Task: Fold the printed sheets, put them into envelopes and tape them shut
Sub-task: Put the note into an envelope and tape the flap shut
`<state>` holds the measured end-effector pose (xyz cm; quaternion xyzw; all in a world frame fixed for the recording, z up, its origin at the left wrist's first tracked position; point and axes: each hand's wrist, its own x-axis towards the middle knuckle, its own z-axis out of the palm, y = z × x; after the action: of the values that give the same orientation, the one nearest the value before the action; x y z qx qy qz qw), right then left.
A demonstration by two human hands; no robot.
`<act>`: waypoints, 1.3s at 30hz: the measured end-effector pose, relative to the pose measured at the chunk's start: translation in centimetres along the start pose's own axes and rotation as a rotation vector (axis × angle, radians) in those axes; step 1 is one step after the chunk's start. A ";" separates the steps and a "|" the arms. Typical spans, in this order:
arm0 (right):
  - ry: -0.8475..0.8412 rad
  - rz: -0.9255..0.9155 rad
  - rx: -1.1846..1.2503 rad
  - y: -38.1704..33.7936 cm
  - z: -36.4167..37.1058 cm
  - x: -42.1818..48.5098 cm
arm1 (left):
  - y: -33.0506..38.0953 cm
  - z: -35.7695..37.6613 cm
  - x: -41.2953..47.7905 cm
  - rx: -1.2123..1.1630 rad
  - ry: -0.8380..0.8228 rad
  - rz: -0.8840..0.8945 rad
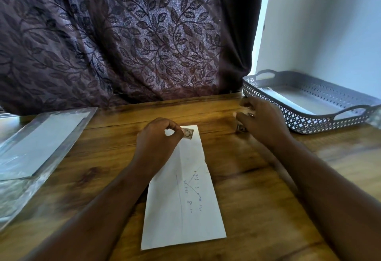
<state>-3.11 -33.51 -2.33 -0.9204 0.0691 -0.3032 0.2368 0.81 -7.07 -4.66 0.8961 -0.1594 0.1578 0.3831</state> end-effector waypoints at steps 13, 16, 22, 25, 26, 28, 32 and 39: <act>-0.321 -0.081 0.405 -6.8 4.5 -3.5 | 0.1 -0.1 0.2 -0.139 0.011 -0.078; -0.318 -0.096 0.385 -6.8 4.7 -3.4 | 0.0 0.1 0.2 -0.181 -0.007 -0.106; -0.273 -0.063 0.352 -6.6 5.1 -2.9 | -0.6 -0.1 0.5 -0.022 -0.050 -0.005; -0.284 -0.103 0.289 -6.2 5.1 -2.6 | -1.4 -0.4 0.6 0.272 -0.141 0.077; -0.322 -0.127 0.271 -6.2 5.1 -2.5 | -1.6 -0.5 0.6 0.327 -0.182 0.080; -0.430 -0.152 0.214 -6.3 5.0 -2.6 | -1.9 -0.7 0.6 0.375 -0.255 0.064; -0.529 -0.165 0.082 -6.5 4.5 -2.5 | -1.8 -1.4 0.2 0.440 -0.319 0.052; -0.464 -0.087 0.244 -5.4 3.4 -2.2 | 0.5 -1.8 -1.7 0.493 -0.285 0.148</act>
<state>-2.97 -26.83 -3.37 -0.9321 -0.0637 -0.1000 0.3422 -1.20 -5.83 -3.81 0.9612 -0.2333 0.0919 0.1148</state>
